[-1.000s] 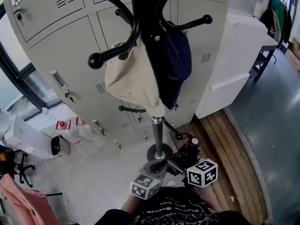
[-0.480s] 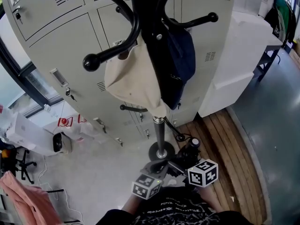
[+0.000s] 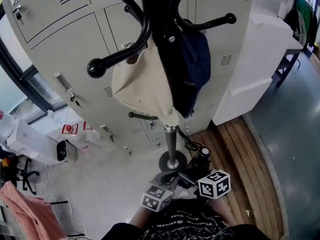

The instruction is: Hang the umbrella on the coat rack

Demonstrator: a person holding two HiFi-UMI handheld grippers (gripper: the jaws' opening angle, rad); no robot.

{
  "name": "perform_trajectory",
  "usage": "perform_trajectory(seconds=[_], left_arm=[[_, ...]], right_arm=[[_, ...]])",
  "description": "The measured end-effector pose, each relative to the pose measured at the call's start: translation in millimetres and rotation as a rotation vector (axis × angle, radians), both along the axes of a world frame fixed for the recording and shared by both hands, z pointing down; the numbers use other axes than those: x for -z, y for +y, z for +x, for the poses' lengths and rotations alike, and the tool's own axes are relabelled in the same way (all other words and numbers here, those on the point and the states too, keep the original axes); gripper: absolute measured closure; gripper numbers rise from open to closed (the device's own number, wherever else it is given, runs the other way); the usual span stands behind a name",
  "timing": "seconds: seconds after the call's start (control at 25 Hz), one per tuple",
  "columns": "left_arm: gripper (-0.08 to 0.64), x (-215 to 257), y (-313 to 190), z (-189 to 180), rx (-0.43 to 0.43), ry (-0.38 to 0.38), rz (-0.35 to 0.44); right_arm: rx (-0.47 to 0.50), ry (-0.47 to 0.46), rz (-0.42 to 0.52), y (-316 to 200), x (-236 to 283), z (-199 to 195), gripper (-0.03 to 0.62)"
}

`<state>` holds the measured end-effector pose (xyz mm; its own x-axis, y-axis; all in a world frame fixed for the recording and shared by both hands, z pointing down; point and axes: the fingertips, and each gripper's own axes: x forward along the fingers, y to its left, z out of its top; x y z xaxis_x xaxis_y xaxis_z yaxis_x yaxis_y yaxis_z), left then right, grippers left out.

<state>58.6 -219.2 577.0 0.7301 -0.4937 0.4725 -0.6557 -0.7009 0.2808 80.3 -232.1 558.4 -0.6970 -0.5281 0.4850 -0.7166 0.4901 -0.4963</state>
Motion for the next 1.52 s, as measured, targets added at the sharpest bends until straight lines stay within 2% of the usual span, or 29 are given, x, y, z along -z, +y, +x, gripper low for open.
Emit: perform_trajectory(seconds=[0.56,0.76,1.04,1.36,1.52], left_arm=[[0.532,-19,-11,-3,0.043,-0.045,0.004],[0.531,-23,-17,-5,0.085,-0.035,0.006],[0.532,-22,-22,-7,0.134,-0.022,-0.020],[0.531,-36,-21,-16,0.125,-0.127,0.017],[0.531,-34,-17,-22,0.155,-0.102,0.009]], right_arm=[[0.037,0.070,-0.017,-15,-17,-2,0.295],[0.053,0.118,-0.001,-25,-22,-2,0.295],[0.056,0.116,-0.006,-33,-27,-5,0.295],[0.053,0.108,-0.031,-35,-40,-6,0.293],[0.065,0.121,-0.051,-32,-49,-4,0.293]])
